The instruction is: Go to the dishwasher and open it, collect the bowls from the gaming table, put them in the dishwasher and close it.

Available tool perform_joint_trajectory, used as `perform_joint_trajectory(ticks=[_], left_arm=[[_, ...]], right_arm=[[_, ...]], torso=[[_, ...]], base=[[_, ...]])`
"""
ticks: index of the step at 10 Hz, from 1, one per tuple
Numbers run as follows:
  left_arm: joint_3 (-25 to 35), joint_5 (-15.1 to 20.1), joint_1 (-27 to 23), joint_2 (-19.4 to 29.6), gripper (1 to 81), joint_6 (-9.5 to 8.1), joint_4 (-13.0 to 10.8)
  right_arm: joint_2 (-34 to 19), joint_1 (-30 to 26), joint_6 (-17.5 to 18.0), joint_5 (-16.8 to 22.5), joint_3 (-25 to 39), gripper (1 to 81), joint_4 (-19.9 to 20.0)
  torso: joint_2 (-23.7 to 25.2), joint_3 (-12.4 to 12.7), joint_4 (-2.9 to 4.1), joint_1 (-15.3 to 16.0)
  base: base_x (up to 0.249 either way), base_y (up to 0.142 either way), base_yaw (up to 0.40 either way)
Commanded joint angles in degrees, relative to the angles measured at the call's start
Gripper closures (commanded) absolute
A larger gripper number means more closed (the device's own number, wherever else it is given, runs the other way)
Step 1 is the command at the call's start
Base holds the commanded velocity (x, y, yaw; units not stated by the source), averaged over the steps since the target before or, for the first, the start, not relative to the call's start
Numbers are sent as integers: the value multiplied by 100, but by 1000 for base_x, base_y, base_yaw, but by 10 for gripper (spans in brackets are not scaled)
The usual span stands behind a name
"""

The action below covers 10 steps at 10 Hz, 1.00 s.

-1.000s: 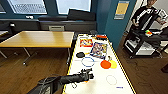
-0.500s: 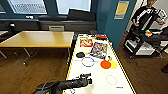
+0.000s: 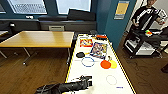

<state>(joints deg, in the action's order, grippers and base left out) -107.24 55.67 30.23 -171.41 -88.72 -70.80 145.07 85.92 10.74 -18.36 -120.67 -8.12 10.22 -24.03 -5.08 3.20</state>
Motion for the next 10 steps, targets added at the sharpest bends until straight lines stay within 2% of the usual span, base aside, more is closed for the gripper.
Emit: perform_joint_trajectory(ticks=[1,2,5,8,10], left_arm=[[745,506,-786,149,811,22,-329],[1143,506,-952,326,811,22,-276],[2945,418,-1577,1179,811,22,5],[4267,60,-1647,2264,811,48,14],[5217,-267,-1613,3222,811,66,31]], right_arm=[[-204,-96,7,271,18,811,-49],[-204,-96,7,280,36,811,-67],[-256,-44,7,271,89,811,-93],[-274,-52,7,280,98,811,-102],[-292,-17,7,280,107,811,-119]], torso=[[0,0,0,0],[0,0,0,0],[0,0,0,0],[0,-2,0,0],[0,-2,0,0]], base=[[0,0,0],[0,0,0],[0,0,0],[0,0,0],[0,0,0]])
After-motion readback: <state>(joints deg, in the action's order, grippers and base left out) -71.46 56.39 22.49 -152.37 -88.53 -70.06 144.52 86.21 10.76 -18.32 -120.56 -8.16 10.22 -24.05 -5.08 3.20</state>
